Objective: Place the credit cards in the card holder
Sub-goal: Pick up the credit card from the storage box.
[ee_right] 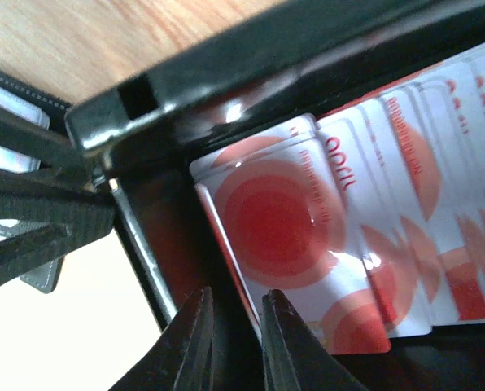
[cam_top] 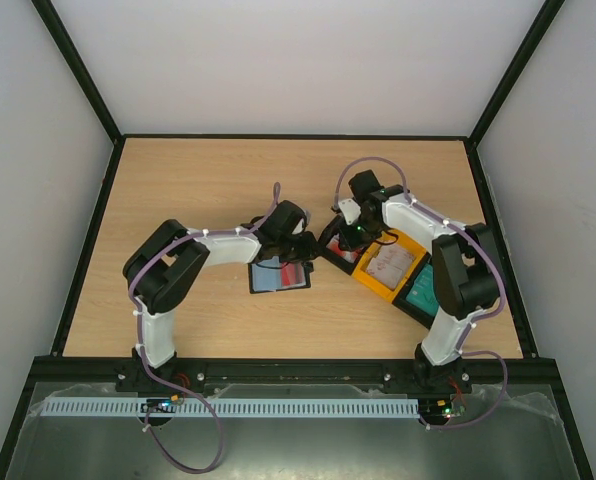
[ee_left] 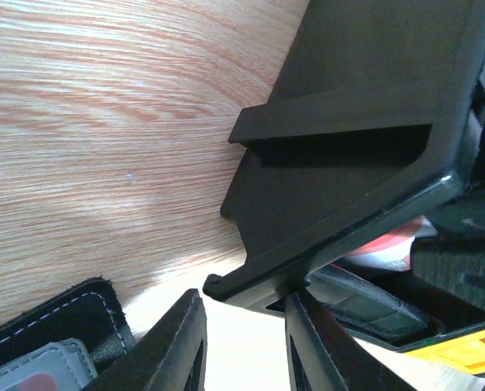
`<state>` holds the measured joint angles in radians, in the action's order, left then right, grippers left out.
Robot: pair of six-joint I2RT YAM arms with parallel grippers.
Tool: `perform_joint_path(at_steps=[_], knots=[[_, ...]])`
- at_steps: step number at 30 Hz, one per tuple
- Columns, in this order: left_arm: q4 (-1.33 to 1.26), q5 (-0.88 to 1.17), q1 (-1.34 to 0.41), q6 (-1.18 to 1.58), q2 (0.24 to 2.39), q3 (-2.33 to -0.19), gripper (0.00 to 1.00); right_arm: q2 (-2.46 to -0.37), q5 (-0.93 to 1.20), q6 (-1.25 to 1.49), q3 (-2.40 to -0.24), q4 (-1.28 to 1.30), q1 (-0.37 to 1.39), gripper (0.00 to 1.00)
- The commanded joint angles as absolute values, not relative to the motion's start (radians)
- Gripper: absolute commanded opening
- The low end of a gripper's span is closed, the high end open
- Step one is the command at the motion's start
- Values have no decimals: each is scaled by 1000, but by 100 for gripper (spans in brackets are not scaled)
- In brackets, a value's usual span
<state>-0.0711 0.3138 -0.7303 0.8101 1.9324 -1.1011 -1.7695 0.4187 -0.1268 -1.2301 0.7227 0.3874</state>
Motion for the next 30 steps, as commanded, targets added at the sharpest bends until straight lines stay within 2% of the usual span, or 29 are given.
perform_joint_path(at_steps=[1, 30], knots=[[-37, 293, -733, 791, 1954, -1134, 29, -1729, 454, -142, -1197, 780, 391, 17], [-45, 280, -732, 788, 1898, -1108, 29, -1701, 566, -190, -1169, 780, 399, 21]])
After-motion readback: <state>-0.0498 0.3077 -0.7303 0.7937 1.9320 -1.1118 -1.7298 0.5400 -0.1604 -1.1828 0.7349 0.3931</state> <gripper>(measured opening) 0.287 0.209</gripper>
